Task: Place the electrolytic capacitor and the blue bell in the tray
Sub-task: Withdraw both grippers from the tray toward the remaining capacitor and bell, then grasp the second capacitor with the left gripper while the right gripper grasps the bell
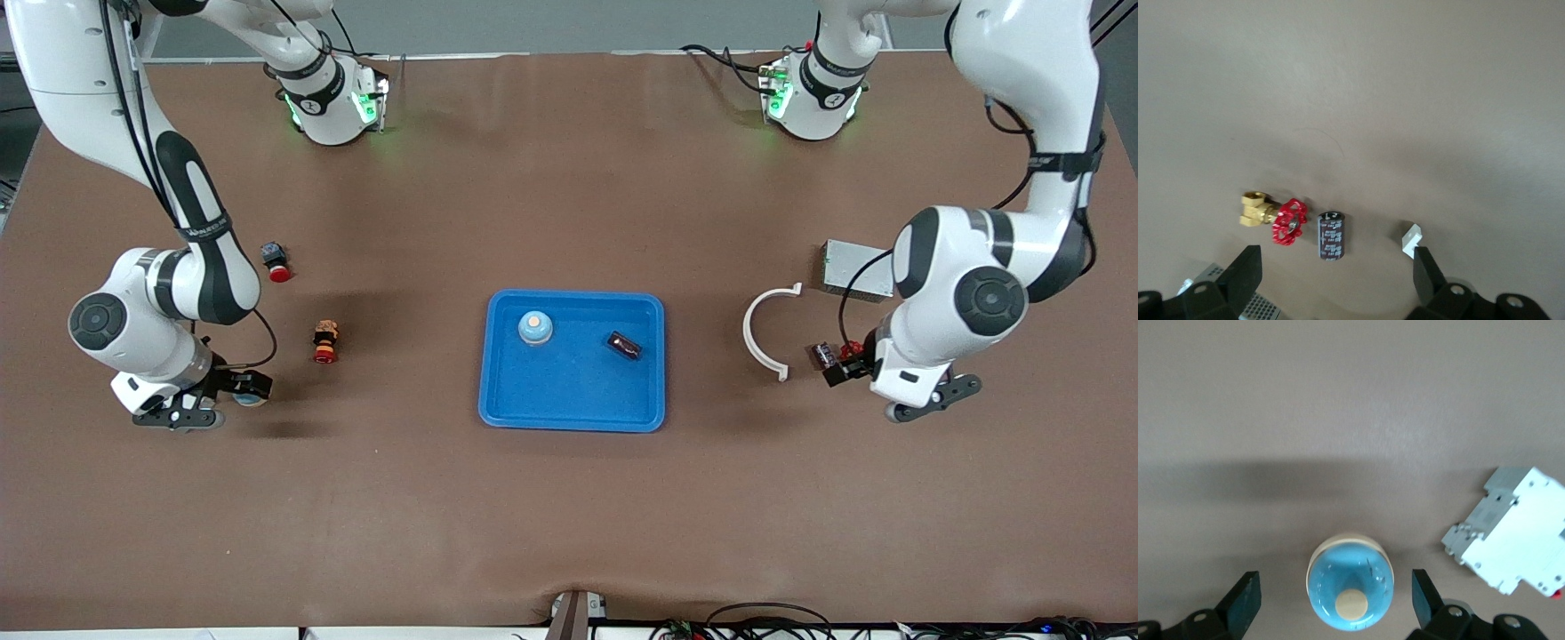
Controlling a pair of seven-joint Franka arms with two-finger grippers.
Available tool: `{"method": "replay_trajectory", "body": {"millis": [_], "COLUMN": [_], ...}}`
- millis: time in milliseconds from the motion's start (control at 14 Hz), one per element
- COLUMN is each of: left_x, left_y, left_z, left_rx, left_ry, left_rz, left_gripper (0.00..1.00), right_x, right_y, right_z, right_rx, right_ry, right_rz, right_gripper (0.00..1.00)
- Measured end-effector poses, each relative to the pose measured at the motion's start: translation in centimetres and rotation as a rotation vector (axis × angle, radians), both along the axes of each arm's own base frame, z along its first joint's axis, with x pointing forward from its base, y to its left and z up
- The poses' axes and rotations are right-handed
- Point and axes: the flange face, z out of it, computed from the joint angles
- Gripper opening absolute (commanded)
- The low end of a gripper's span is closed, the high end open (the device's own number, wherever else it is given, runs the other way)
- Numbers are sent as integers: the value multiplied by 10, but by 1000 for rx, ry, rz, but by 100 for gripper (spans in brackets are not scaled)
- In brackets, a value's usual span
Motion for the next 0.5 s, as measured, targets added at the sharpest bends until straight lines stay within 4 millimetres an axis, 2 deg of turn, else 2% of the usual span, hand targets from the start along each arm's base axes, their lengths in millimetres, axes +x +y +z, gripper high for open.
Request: {"method": "replay_trajectory", "body": {"millis": [285, 499], "left_x": [-2, -3], "left_y": [-3, -4], "left_z": [-45, -62], "left_rx": [7, 10], "left_ry": [50, 72], "left_rz": [-5, 1], "left_gripper": [100, 100], "right_x": [-9, -14], "right_y": [-2, -3], "right_z": [-10, -16], "right_rx": [5, 4], "right_ry": [1, -10], "right_rz": [-10, -11], "right_gripper": [100, 100]}}
